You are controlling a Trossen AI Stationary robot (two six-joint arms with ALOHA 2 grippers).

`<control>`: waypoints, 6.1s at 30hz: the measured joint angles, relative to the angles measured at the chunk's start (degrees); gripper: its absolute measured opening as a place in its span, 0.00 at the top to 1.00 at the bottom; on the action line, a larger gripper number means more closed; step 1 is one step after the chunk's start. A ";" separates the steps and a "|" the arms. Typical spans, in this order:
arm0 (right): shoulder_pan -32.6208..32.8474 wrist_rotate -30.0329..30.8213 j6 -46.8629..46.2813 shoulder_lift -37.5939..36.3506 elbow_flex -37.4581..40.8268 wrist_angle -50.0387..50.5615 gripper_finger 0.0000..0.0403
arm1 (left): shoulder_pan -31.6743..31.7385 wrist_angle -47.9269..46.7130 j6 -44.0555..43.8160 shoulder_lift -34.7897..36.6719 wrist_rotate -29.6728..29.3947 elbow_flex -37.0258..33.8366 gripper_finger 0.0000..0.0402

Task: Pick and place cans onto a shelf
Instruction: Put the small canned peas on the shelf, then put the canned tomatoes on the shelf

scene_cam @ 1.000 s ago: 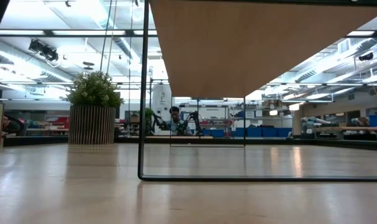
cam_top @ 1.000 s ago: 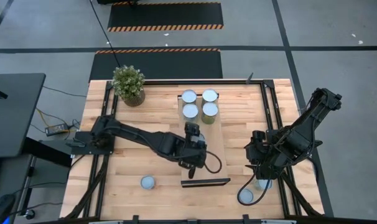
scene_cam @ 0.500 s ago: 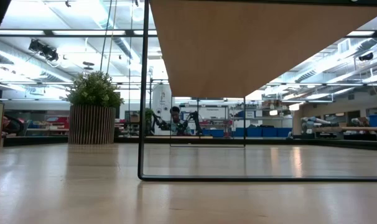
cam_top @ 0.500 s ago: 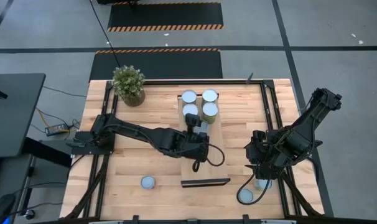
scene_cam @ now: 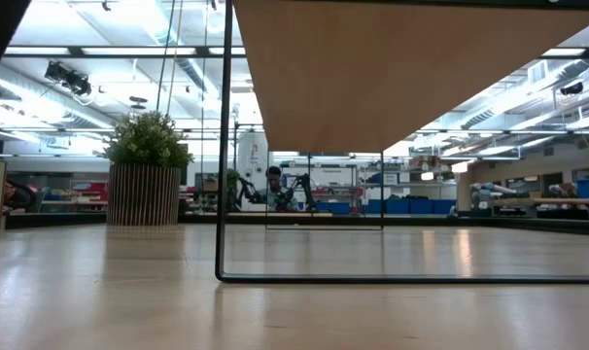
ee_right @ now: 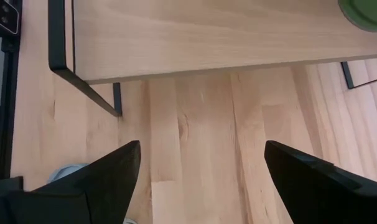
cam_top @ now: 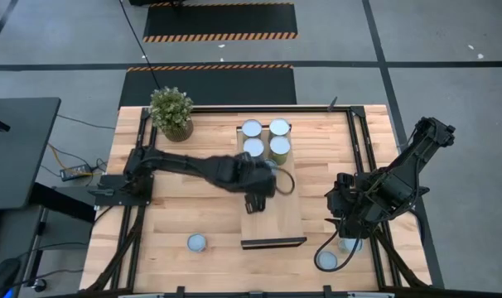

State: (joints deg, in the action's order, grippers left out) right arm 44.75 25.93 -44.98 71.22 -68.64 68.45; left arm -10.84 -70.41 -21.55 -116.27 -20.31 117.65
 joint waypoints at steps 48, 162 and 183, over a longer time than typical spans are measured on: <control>0.82 1.44 -1.72 -0.02 0.02 -6.33 0.13 | -19.78 -3.67 -9.53 10.56 21.07 -16.54 0.40; -1.83 4.12 1.49 0.00 0.02 -8.42 0.13 | 6.52 7.39 8.15 10.98 19.40 -12.19 0.28; -1.84 3.98 1.53 -0.02 0.02 -9.77 0.13 | 6.37 8.22 2.75 7.10 19.08 -11.52 0.05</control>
State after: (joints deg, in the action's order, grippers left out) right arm 42.92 29.91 -43.45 71.20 -68.62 58.67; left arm -4.47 -62.19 -18.80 -109.16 -1.23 106.13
